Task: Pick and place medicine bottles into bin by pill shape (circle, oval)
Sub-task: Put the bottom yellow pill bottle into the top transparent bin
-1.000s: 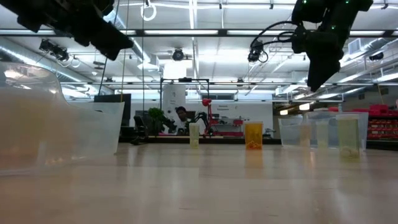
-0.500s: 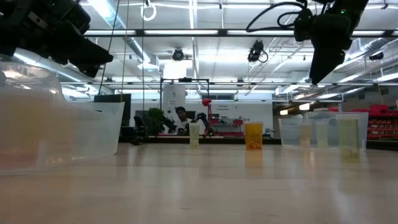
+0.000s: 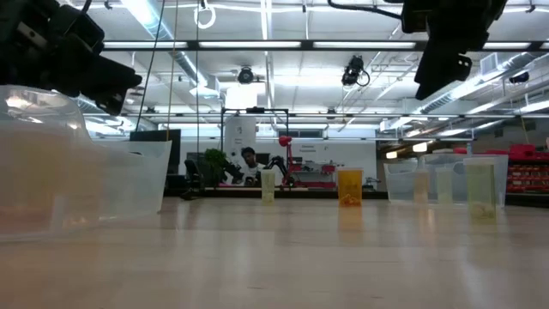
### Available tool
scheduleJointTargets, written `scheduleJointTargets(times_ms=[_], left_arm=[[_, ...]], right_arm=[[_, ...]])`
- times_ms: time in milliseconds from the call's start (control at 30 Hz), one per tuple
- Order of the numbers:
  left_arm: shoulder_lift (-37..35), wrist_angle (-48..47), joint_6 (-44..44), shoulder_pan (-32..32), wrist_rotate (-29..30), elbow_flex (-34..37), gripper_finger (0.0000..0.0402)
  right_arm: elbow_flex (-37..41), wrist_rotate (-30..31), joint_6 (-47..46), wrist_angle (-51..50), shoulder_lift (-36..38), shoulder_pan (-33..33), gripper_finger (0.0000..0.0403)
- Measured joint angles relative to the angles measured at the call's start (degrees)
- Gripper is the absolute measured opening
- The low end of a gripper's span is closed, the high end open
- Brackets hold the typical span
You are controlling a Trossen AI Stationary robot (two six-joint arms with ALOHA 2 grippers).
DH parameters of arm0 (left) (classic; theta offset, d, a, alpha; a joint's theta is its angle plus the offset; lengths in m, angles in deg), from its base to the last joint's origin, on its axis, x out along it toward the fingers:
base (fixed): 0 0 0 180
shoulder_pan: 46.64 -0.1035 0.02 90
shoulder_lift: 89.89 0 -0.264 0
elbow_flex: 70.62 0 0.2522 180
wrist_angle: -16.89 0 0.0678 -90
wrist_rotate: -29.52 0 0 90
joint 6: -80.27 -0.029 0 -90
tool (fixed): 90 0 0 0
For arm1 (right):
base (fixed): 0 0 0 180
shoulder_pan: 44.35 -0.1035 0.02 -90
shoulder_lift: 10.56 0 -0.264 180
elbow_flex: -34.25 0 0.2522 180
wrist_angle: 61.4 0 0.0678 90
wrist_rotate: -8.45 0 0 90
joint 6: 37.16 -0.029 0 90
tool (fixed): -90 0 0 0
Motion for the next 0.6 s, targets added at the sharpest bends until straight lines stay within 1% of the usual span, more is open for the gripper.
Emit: scheduleJointTargets(times_ms=[133, 267, 467, 600], left_arm=[[-2.48, 0.23, 0.11, 0.02, -0.02, 1.7, 0.0077], [-4.07, -0.55, -0.13, 0.08, -0.02, 1.84, 0.0076], [-4.63, -0.85, -1.51, 0.07, -0.07, 1.84, 0.0067], [-4.59, -0.53, -0.03, 0.07, -0.04, 1.84, 0.007]], right_arm=[[0.0, 0.1, -2.72, 2.55, -3.16, -3.85, 0.0239], [-0.86, 0.27, -5.64, 3.53, -6.92, -7.69, 0.0239], [-8.25, 3.74, -7.2, 2.02, -14.04, -12.67, 0.0239], [-13.27, 4.37, -7.68, 0.63, -18.22, -14.28, 0.0239]])
